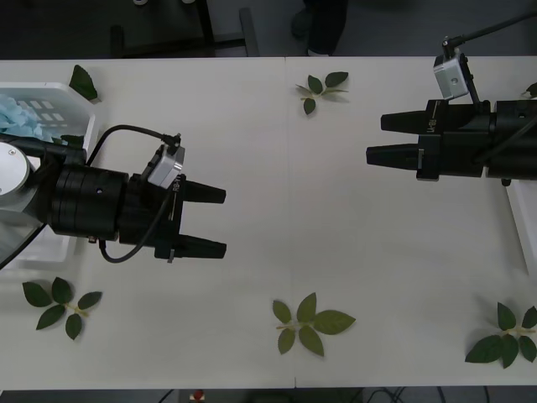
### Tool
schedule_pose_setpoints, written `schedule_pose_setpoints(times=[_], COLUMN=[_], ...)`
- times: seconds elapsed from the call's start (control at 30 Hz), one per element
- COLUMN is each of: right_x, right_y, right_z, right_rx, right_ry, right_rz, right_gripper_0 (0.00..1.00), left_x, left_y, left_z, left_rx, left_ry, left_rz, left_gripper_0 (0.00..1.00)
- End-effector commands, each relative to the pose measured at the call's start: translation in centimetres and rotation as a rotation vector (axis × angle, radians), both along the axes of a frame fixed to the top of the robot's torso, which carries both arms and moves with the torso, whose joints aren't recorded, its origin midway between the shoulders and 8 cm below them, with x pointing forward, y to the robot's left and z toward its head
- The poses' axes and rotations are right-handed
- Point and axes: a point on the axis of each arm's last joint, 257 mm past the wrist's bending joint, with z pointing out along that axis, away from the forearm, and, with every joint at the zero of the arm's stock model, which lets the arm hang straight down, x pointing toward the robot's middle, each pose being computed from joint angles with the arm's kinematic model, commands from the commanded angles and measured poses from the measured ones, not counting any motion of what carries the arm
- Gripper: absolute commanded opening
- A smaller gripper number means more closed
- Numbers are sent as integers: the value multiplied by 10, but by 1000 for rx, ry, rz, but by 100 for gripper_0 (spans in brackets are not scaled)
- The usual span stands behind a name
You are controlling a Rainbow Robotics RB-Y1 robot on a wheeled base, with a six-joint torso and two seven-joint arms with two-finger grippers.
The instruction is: Place the red flowers into the right box and the blue flowers into the left box. If a person shows an open palm, hand one flower to the person first, then continue sorting.
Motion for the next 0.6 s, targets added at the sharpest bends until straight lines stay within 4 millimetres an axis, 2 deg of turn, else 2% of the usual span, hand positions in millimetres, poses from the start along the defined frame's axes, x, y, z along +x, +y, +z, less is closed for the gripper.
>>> schedule_pose_setpoints(times=[0.03, 0.2, 0.37, 0.6], right_x=[3, 3, 3, 3], right_y=[-4, -4, -4, -4], right_z=[20, 20, 20, 20], right_rx=[-35, -35, -35, -35], right_ry=[-76, -76, -76, -76], right_rz=[11, 11, 11, 11], right_gripper_0=[85, 85, 85, 85], left_x=[-3, 1, 11, 3], left_y=[-12, -10, 2, 7], left_z=[7, 7, 12, 3], left_rx=[-16, -8, -35, -20], left_ry=[-73, -102, -107, -90], left_rz=[-27, -19, 38, 28], left_gripper_0=[100, 100, 100, 100])
